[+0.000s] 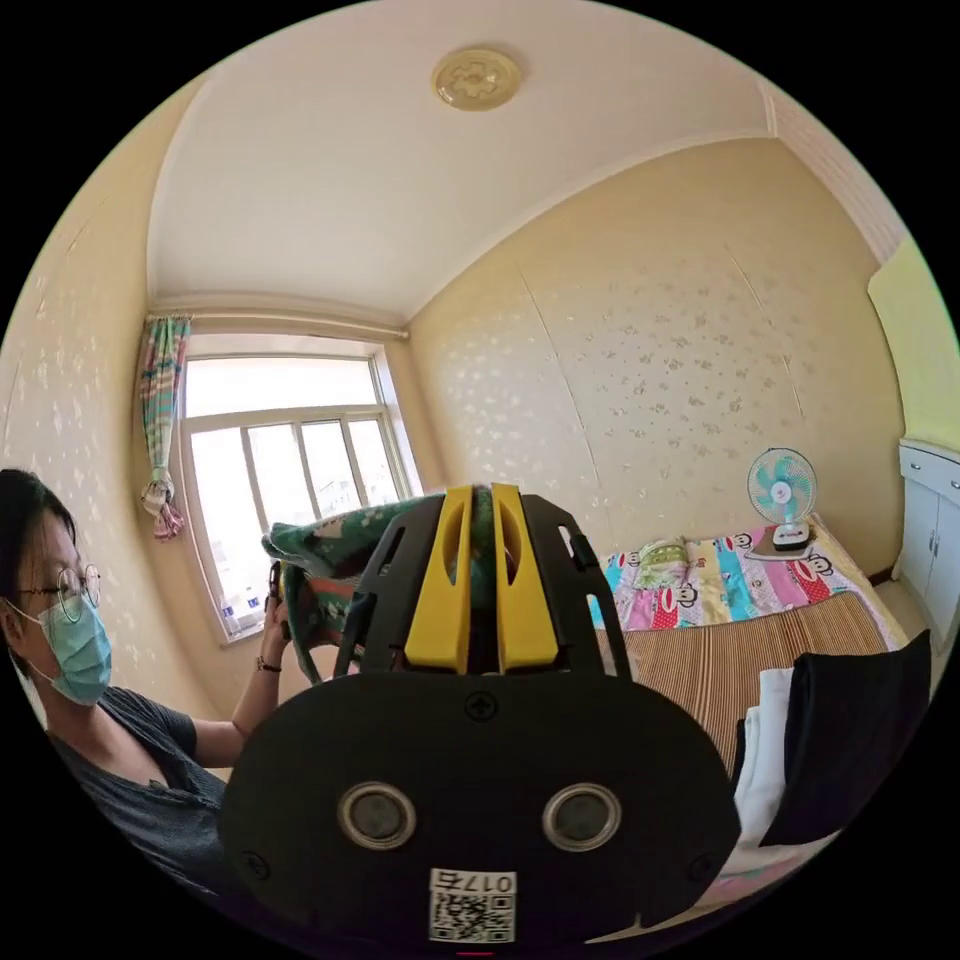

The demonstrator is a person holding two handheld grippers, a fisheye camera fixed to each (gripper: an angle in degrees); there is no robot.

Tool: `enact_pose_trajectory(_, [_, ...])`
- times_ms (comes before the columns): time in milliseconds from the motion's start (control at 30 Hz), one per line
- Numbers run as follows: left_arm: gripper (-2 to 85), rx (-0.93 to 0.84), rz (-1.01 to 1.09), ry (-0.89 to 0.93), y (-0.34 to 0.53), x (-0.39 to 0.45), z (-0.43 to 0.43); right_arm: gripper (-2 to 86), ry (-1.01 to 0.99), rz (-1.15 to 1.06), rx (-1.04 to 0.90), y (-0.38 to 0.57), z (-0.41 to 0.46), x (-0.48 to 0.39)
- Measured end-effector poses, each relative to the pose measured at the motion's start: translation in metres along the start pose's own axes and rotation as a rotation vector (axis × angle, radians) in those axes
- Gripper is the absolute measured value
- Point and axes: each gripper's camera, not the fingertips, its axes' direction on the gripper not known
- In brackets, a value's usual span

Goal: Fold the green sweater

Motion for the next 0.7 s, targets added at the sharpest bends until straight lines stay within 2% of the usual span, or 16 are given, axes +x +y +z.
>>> enact_pose_trajectory(33, [4.4, -0.005, -0.005, -0.05, -0.001, 0.008, -0.004, 2.5, 0.032, 0.0, 0.008, 0.004, -0.004, -0.01])
enact_pose_trajectory(100, [4.4, -0.017, 0.071, -0.299, 0.004, 0.055, -0.012, 2.4, 0.11, -0.008, 0.034, 0.015, -0.009, -0.025])
enact_pose_trajectory(133, [4.3, -0.003, 0.094, -0.341, 0.009, 0.067, -0.014, 2.3, 0.144, -0.006, 0.074, 0.025, -0.016, -0.035])
enact_pose_trajectory(333, [2.3, 0.427, 0.357, -0.356, 0.102, 0.167, -0.045, 1.9, 0.075, 0.047, 0.486, 0.097, -0.09, -0.079])
enact_pose_trajectory(400, [0.5, 0.551, 0.479, -0.478, 0.133, 0.199, -0.043, 1.7, 0.099, 0.023, 0.587, 0.116, -0.101, -0.096])
enact_pose_trajectory(500, [-0.7, 0.642, 0.576, -0.561, 0.15, 0.203, -0.036, 1.3, 0.233, -0.04, 0.655, 0.135, -0.096, -0.116])
enact_pose_trajectory(633, [-0.9, 0.624, 0.6, -0.701, 0.143, 0.165, -0.012, 1.1, 0.4, -0.1, 0.63, 0.133, -0.046, -0.095])
enact_pose_trajectory(700, [-1.0, 0.539, 0.568, -0.744, 0.107, 0.107, 0.01, 1.2, 0.459, -0.092, 0.558, 0.117, -0.002, -0.062])
